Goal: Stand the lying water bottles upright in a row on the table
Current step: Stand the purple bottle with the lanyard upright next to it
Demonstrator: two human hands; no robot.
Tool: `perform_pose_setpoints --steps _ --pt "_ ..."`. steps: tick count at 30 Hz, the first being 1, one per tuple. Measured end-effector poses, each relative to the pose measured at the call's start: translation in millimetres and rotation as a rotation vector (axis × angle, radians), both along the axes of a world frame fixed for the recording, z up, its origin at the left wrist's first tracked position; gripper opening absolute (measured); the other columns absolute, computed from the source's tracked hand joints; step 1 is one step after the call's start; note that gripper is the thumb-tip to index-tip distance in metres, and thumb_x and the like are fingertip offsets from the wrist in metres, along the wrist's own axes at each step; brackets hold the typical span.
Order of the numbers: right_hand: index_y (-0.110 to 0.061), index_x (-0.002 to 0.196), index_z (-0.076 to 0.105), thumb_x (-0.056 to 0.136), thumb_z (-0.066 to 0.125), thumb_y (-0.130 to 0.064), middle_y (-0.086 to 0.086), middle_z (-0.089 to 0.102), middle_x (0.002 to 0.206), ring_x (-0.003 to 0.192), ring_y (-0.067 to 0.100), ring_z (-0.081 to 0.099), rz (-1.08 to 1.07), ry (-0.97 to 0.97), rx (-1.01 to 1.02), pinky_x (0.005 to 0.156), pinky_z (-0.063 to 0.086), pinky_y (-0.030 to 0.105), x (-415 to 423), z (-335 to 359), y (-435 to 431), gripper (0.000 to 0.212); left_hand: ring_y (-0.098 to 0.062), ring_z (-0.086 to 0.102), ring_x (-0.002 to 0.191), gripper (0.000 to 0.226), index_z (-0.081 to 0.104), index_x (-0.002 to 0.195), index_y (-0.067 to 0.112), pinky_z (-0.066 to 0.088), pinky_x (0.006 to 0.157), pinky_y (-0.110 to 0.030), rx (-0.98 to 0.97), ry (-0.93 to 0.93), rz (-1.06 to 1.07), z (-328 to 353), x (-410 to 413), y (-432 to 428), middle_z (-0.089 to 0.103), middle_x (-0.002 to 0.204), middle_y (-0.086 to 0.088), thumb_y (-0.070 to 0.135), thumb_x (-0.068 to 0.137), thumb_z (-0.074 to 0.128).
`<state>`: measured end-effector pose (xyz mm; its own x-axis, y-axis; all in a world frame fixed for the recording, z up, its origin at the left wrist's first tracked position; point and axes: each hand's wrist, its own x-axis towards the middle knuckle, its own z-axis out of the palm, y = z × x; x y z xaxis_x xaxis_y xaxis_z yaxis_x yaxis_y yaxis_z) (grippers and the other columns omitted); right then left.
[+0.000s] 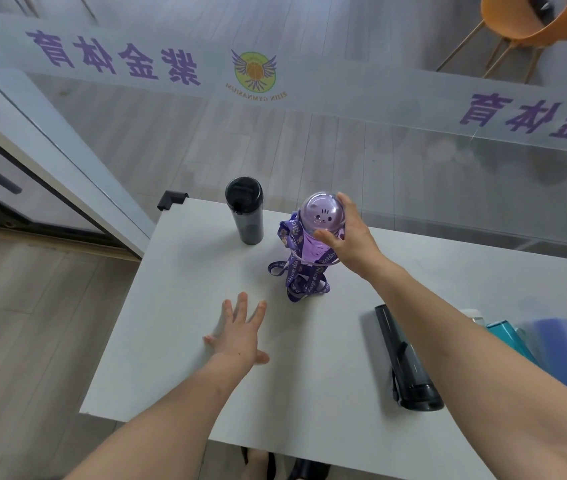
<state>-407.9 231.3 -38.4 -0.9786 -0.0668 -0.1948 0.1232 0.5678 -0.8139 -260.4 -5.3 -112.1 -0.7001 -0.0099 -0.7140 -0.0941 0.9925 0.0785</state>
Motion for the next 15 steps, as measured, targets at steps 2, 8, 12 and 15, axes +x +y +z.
perform_pose_setpoints --steps 2,8,12,15 --pt "-0.036 0.155 0.023 0.087 0.081 -0.033 0.0 0.047 0.147 0.126 0.021 0.053 -0.001 -0.008 0.003 0.108 0.049 0.045 0 0 0 0.089 -0.031 -0.025 0.154 0.121 -0.012 0.159 0.049 0.039 0.101 -0.075 0.001 -0.001 0.002 0 0 -1 -0.032 0.167 0.005 0.051 0.083 0.082" --pt "-0.033 0.155 0.023 0.085 0.083 -0.033 -0.001 0.048 0.147 0.126 0.019 0.052 0.004 -0.028 0.0 0.11 0.047 0.046 1 8 0 0.093 -0.031 -0.025 0.154 0.121 -0.012 0.159 0.049 0.039 0.101 -0.076 0.01 -0.005 -0.002 -3 0 -1 -0.033 0.166 0.005 0.051 0.083 0.082" --pt "-0.037 0.161 0.013 0.084 0.082 -0.042 -0.004 0.031 0.165 0.147 0.02 0.035 -0.061 -0.047 -0.018 0.118 0.033 0.043 17 17 6 0.103 -0.033 -0.025 0.154 0.119 -0.013 0.159 0.048 0.039 0.1 -0.076 0.004 -0.001 -0.012 0 1 -1 -0.033 0.166 0.004 0.053 0.084 0.08" --pt "-0.026 0.159 0.028 0.096 0.071 -0.035 -0.001 0.037 0.163 0.147 0.018 0.036 -0.098 0.057 0.109 0.115 0.028 0.032 47 27 21 0.077 -0.034 -0.024 0.154 0.116 -0.01 0.159 0.047 0.038 0.102 -0.074 -0.004 0.004 -0.003 3 3 2 -0.032 0.166 0.002 0.05 0.085 0.079"
